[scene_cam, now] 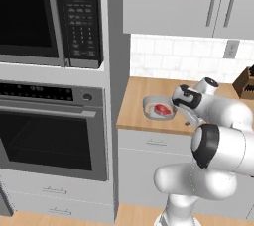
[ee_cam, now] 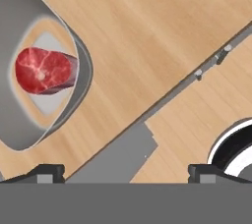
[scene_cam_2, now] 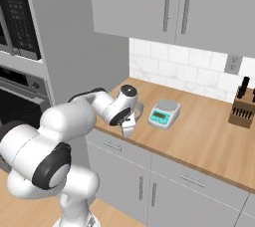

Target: Take the meat container that has the steak and place it on the second highest rack of the freezer. Then take the vegetable container that has the lime and cucumber and place it on the highest rack of the freezer.

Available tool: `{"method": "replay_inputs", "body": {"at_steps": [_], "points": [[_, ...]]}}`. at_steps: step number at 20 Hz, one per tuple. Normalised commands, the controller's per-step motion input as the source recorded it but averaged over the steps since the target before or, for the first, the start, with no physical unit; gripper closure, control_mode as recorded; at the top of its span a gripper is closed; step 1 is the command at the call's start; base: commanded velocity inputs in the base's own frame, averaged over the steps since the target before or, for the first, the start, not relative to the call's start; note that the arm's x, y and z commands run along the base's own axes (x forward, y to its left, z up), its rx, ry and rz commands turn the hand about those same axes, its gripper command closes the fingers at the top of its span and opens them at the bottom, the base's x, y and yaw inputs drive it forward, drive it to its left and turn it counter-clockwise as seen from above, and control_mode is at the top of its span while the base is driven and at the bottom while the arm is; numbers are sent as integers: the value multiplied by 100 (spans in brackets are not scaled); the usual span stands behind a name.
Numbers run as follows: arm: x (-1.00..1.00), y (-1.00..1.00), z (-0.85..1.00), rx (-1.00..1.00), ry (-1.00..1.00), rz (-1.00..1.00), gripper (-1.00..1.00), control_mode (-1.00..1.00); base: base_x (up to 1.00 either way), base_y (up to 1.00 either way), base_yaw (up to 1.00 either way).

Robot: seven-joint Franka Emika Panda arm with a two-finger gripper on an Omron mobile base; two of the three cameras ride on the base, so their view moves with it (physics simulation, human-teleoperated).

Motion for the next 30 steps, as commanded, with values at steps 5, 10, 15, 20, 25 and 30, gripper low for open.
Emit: {"method": "replay_inputs", "body": {"at_steps": [5, 10, 15, 20, 25, 30], "points": [[25, -8, -1, 0, 0, 0, -100, -100, 0, 0, 0], [19, -5, 0, 0, 0, 0, -100, -100, 0, 0, 0], [2, -8, -12, 0, -2, 0, -100, -100, 0, 0, 0], [12, -4, -13, 0, -1, 0, -100, -100, 0, 0, 0], [23, -2, -3, 0, 0, 0, -100, -100, 0, 0, 0], [8, -7, -9, 1, -1, 0, -100, -100, 0, 0, 0]]}}
